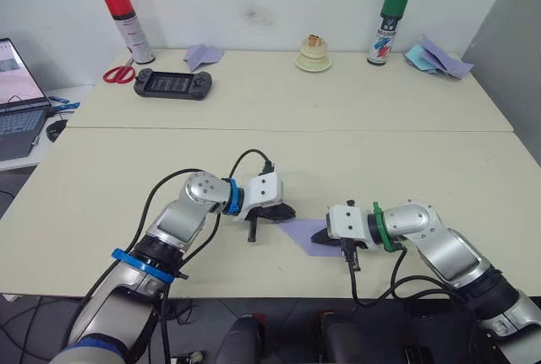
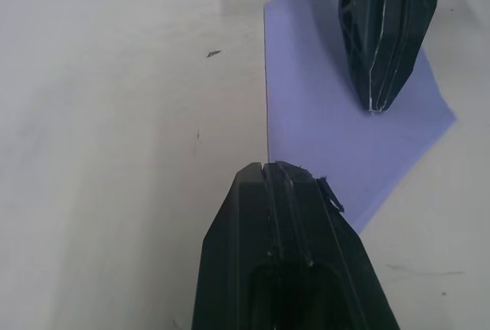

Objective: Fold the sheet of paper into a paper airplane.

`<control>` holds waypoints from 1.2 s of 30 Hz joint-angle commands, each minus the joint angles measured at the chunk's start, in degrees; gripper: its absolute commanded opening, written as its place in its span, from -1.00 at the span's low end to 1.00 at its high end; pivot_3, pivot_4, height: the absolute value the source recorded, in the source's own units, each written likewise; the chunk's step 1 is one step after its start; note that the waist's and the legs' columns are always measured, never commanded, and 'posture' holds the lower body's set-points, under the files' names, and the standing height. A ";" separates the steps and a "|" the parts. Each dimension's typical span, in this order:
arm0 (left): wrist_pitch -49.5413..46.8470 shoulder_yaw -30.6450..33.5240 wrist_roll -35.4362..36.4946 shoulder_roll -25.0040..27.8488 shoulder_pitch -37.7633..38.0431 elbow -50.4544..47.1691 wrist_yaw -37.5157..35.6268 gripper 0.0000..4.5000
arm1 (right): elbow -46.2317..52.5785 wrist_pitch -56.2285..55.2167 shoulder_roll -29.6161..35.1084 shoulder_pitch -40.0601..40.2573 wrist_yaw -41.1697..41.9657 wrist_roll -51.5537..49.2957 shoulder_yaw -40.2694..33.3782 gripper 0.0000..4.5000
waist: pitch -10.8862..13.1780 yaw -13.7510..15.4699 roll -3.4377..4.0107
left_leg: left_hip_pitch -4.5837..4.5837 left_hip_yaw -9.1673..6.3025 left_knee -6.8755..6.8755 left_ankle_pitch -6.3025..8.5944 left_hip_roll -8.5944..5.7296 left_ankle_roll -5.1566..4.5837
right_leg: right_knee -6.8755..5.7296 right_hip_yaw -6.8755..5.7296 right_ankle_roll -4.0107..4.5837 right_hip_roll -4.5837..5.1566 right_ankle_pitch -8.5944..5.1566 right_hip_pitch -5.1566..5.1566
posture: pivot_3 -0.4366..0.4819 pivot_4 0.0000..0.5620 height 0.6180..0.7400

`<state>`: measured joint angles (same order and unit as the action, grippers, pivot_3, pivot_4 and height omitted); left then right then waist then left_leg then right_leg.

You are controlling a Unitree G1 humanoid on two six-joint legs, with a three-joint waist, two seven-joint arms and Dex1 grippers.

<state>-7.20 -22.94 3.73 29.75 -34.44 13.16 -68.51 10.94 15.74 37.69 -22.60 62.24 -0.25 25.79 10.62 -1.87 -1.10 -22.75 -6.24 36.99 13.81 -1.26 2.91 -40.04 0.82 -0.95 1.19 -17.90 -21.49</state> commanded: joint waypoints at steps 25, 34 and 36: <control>9.14 -2.33 -5.86 -3.05 1.24 9.84 -1.59 -1.00 | 5.92 -7.52 -2.15 7.39 -7.34 -6.35 -13.50 -0.83 | -0.23 0.42 -0.07 | 0.28 0.00 0.02 0.00 -0.06 0.00 | 0.02 0.02 -0.05 0.03 0.01 0.34 | -0.05 -0.47 0.71; 9.97 -2.00 -5.62 -4.69 -0.03 11.58 -2.28 -1.00 | 7.49 -31.18 2.68 22.24 -9.26 -1.12 -19.30 0.52 | -0.30 0.54 -0.04 | 0.34 0.05 0.02 0.00 -0.11 -0.01 | 0.04 0.01 -0.36 0.03 -0.11 0.42 | -0.05 -0.47 0.71; 10.25 -1.89 -5.71 -4.81 -0.27 12.08 -2.53 -1.00 | 5.51 -35.48 3.46 23.83 -10.13 0.24 -19.71 0.52 | -0.32 0.50 -0.06 | 0.38 0.10 0.02 0.00 -0.13 -0.01 | 0.05 0.02 -0.39 0.02 -0.10 0.43 | -0.05 -0.47 0.71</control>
<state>3.30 -22.59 0.12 25.33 -35.70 22.95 -70.53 16.49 -15.42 40.67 1.08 53.22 -1.03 7.67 10.29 -1.37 -1.16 -22.33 -6.08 37.00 13.81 -1.39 2.91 -39.99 0.83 -1.35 1.20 -18.00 -21.04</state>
